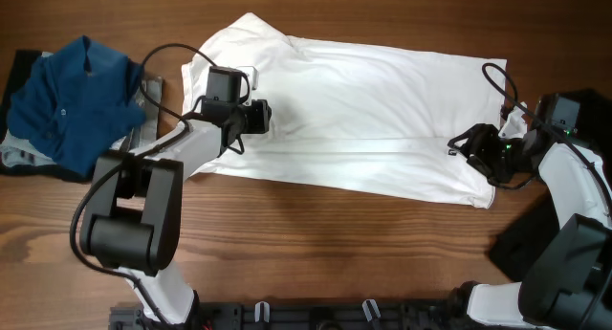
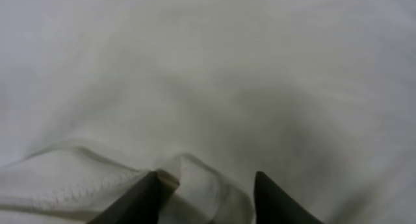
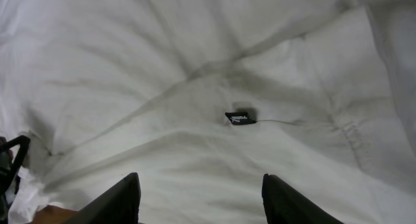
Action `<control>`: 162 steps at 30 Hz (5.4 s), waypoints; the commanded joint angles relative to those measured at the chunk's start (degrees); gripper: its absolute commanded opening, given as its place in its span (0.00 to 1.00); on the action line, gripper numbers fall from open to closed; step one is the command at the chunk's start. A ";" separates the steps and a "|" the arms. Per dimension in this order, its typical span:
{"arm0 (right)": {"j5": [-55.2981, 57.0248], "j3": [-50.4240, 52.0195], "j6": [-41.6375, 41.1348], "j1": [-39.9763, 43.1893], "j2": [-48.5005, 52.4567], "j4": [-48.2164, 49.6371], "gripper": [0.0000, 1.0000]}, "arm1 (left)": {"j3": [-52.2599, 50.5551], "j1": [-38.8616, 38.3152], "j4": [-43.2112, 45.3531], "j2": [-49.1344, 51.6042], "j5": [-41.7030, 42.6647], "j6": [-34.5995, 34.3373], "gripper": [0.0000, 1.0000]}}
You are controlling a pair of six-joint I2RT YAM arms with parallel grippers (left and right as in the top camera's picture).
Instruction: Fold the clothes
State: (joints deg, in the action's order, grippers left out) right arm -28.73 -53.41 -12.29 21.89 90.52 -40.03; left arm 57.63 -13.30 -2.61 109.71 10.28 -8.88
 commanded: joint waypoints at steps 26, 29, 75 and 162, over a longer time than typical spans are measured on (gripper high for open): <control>-0.90 -0.85 0.13 -0.28 -1.07 0.07 0.61 | 2.14 -4.74 0.28 -11.80 2.08 -5.09 0.04; -0.90 -0.85 0.11 -0.28 -1.07 0.13 0.61 | 2.14 -7.56 0.31 -10.32 2.08 -5.07 0.04; -0.90 -0.85 0.11 -0.28 -1.07 -0.07 0.62 | 2.19 5.03 -0.57 1.03 -11.54 -3.13 0.46; 0.42 -0.85 -0.07 -0.28 -1.07 0.42 0.64 | 2.19 7.39 1.95 -4.33 -8.63 -7.74 0.43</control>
State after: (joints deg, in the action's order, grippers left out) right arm -28.67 -53.41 -12.29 21.89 90.52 -39.77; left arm 59.94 -6.24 -0.38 104.90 8.27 -16.67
